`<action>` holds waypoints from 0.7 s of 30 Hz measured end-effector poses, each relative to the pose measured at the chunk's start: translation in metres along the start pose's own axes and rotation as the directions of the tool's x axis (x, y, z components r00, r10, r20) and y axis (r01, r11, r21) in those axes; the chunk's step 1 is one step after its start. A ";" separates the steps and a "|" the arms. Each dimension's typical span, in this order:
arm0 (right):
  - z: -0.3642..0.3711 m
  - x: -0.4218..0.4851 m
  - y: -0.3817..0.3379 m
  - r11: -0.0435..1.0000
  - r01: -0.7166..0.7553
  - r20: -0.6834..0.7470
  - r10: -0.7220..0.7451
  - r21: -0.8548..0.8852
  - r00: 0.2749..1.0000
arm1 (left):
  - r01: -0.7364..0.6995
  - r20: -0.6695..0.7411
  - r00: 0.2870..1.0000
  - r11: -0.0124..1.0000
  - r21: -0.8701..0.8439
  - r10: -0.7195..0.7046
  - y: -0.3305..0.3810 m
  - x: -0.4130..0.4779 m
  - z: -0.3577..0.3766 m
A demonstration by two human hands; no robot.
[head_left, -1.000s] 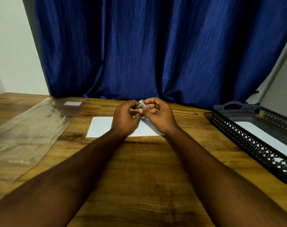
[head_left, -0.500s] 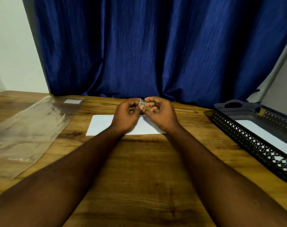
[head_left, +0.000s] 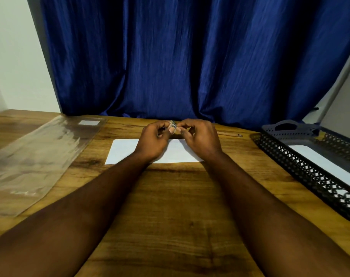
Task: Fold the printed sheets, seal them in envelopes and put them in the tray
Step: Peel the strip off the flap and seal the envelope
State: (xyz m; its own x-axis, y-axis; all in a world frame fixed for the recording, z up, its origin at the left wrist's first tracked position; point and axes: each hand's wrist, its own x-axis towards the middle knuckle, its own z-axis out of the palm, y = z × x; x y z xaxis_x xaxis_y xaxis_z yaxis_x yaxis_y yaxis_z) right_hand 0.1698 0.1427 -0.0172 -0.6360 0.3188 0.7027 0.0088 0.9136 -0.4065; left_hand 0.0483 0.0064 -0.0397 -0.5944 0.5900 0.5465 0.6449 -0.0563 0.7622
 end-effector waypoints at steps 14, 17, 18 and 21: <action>0.007 0.000 -0.002 0.982 0.030 0.068 -0.018 -0.184 0.998 | -0.051 0.026 0.998 0.999 0.014 0.050 0.002 -0.002 0.002; 0.010 0.000 0.000 0.993 0.004 0.045 0.001 -0.120 0.999 | -0.063 0.025 0.998 0.998 0.006 0.063 0.001 -0.002 0.002; 0.011 0.000 0.001 0.996 -0.001 0.044 0.006 -0.094 0.999 | -0.065 0.033 0.997 0.998 0.010 0.065 0.001 -0.002 0.002; 0.013 -0.001 0.004 0.999 -0.036 0.061 0.038 -0.023 0.997 | -0.072 0.056 0.996 0.997 0.013 0.071 0.001 -0.002 0.002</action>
State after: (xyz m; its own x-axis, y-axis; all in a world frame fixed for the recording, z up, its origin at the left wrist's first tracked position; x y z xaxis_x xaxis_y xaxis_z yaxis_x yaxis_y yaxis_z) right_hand 0.1598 0.1424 -0.0269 -0.6814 0.3368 0.6498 0.0494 0.9069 -0.4184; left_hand 0.0513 0.0071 -0.0410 -0.5192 0.6287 0.5789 0.6921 -0.0881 0.7164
